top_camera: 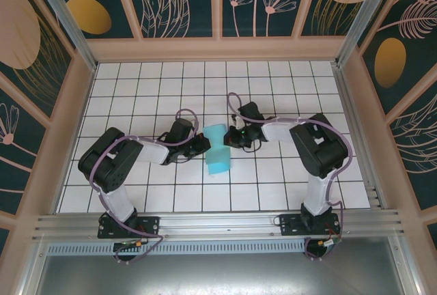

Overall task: Fold a paper plane with a square sheet of paper (pick it up from the middle)
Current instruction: Fold the square sheet of paper in half at the center of the table.

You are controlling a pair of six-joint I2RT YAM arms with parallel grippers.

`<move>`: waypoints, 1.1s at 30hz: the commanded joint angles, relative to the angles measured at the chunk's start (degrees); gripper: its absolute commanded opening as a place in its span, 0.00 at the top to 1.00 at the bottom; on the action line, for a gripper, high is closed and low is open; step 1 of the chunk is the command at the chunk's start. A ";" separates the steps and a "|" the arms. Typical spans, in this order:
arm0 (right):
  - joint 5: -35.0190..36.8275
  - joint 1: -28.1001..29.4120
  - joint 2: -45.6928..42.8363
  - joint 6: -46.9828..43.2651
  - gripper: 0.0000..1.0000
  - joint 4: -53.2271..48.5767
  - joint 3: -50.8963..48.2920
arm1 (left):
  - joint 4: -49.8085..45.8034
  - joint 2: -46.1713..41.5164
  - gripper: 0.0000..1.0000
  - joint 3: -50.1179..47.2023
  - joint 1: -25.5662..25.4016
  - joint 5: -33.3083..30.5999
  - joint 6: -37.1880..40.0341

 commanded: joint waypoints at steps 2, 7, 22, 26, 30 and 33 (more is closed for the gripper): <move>4.95 -4.53 -2.00 -2.86 1.00 -5.63 -4.01 | -15.00 4.95 1.00 -4.92 0.51 -9.41 0.51; 3.65 -4.31 -6.80 -2.55 1.00 -3.91 -3.25 | -14.55 4.47 1.00 -4.71 0.45 -8.62 0.76; -2.50 1.36 6.04 -0.35 1.00 2.23 7.55 | -14.79 4.13 1.00 -4.54 0.49 -7.92 1.84; -2.59 -2.32 6.65 -0.07 1.00 4.21 5.56 | -14.90 4.16 1.00 -5.02 0.49 -8.11 1.86; -1.01 -6.43 5.70 -0.65 1.00 4.88 3.82 | -14.81 4.05 1.00 -5.38 0.49 -8.17 2.07; -0.66 -6.91 4.30 -1.04 1.00 4.20 4.74 | -14.58 3.97 1.00 -5.54 0.50 -8.04 2.10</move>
